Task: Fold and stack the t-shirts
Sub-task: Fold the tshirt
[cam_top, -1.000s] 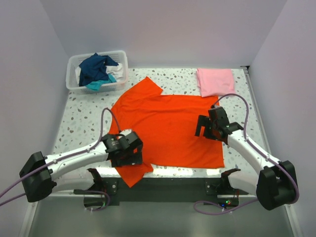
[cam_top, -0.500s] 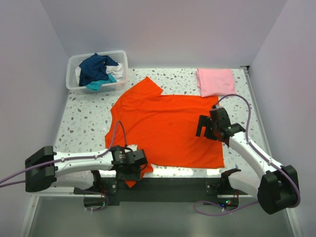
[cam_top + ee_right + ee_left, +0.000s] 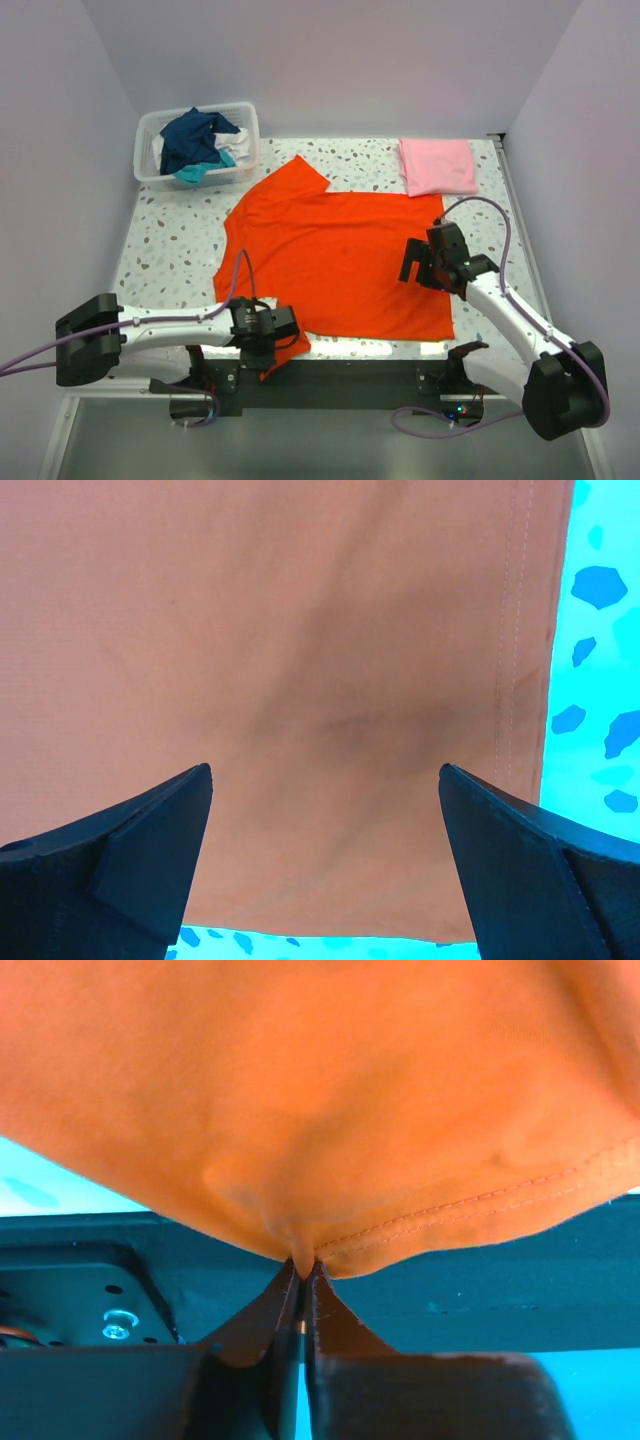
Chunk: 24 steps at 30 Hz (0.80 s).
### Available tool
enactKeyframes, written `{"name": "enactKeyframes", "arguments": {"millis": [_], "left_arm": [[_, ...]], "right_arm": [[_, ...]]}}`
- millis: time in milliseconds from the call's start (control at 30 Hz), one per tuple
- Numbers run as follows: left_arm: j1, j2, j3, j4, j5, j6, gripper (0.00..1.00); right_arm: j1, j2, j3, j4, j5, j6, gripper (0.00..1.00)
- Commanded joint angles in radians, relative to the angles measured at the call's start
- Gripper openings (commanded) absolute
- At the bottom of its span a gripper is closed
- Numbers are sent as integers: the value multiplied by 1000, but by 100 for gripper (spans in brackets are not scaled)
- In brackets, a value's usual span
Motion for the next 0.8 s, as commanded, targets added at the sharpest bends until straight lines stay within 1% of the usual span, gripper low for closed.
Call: {"name": "enactKeyframes", "arguments": {"millis": [0, 133, 267, 433, 467, 567, 633, 700, 767], "left_arm": [[-10, 24, 7, -20, -47, -38, 0], [-8, -20, 75, -80, -132, -75, 0], [-8, -55, 142, -92, -205, -70, 0], [-5, -72, 184, -98, -249, -44, 0], [-4, -74, 188, -97, -253, -37, 0], [2, -79, 204, -105, -271, -20, 0], [9, -88, 205, -111, -278, -9, 0], [21, -98, 205, -109, -284, 2, 0], [27, -106, 205, -108, -288, 9, 0]], "right_arm": [[-9, -52, 5, -26, 29, 43, 99], [-10, -107, 4, -132, 66, 113, 99], [-12, -202, -50, -232, 76, 268, 99], [-12, -348, -145, -322, 4, 405, 99], [-12, -371, -160, -332, -30, 443, 98], [-12, -448, -193, -382, -43, 503, 96], [-13, -478, -187, -441, -30, 517, 95], [-12, -475, -173, -490, -26, 517, 95], [-12, -437, -164, -511, -33, 500, 95]]}}
